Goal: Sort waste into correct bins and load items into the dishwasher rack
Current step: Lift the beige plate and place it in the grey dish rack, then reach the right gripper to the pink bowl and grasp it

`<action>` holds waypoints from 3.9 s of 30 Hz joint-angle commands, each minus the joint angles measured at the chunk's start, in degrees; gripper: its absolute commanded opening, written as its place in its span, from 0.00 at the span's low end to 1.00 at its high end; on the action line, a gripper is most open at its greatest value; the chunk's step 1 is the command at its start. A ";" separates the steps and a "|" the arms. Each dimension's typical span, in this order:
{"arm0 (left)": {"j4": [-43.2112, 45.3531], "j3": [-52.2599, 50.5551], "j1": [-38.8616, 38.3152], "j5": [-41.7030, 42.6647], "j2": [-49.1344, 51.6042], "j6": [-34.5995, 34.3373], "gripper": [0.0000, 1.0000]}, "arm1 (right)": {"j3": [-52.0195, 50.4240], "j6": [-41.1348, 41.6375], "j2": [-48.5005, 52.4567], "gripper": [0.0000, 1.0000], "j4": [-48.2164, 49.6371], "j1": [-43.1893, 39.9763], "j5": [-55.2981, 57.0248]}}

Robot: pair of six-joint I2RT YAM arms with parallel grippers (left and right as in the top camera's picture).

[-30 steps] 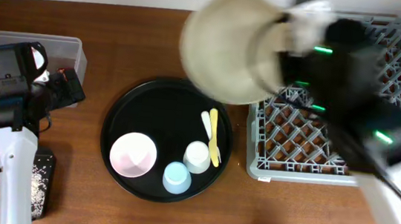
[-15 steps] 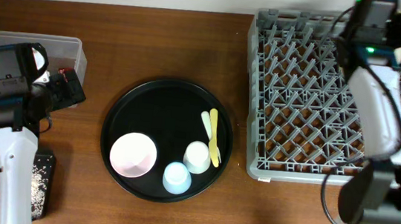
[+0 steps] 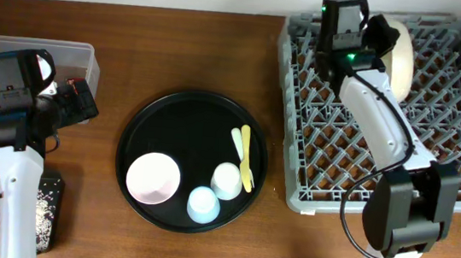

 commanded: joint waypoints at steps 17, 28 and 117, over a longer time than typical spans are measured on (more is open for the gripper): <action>-0.07 0.48 0.20 -0.02 -0.57 0.28 0.99 | 1.79 30.99 -9.88 1.00 -14.62 11.41 -25.99; -0.07 0.48 0.20 -0.02 -0.57 0.28 0.99 | 1.84 49.53 -14.25 0.66 -34.21 -45.31 -50.60; -0.07 0.48 0.20 -0.02 -0.57 0.28 0.99 | 23.76 27.39 25.88 0.33 -42.47 36.11 -77.00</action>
